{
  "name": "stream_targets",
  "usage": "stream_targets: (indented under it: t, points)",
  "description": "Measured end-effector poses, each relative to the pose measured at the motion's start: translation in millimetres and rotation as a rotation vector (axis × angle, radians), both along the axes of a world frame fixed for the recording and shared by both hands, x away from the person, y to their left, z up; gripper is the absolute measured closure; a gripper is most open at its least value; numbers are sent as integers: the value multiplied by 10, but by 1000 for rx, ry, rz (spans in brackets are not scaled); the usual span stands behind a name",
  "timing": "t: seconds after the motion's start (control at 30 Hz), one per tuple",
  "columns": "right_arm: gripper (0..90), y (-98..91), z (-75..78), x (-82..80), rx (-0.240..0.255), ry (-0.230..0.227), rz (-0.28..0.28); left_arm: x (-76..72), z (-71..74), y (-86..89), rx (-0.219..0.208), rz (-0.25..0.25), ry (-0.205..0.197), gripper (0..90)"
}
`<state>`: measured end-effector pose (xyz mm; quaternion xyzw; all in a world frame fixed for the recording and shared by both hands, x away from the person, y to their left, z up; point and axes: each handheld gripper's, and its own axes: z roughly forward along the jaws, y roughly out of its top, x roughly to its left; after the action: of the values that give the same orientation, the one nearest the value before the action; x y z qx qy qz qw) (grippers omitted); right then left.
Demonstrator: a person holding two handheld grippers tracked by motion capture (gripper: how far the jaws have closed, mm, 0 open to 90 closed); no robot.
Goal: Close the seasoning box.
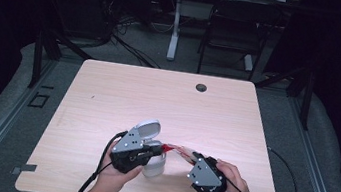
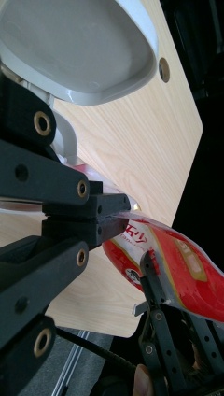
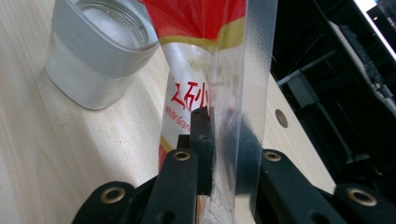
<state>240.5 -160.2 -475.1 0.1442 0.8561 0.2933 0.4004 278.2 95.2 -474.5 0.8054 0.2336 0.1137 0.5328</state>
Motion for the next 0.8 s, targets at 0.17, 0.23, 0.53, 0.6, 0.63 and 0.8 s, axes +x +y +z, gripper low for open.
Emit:
stream_targets:
  t: [0.17, 0.23, 0.53, 0.6, 0.63, 0.8]
  points:
    - [809, 3, 1, 0, -13, -12, -2, 2, 3, 3, -2, 1, -2, 900]
    - [807, 3, 4, 0, -9, -13, -3, 2, 4, 2, -2, 2, -4, 900]
    - [816, 32, 29, -10, 23, 6, 7, 3, 5, 4, 0, 3, -5, 900]
    - [814, 33, 51, -16, 20, 1, 7, 3, 9, 9, -4, 4, -6, 900]
    - [813, 36, 56, -15, 31, -1, 8, 3, 10, 9, -5, 4, -6, 900]
    - [803, 54, 97, -9, 37, 3, 11, 0, 11, 5, -8, 4, -7, 900]
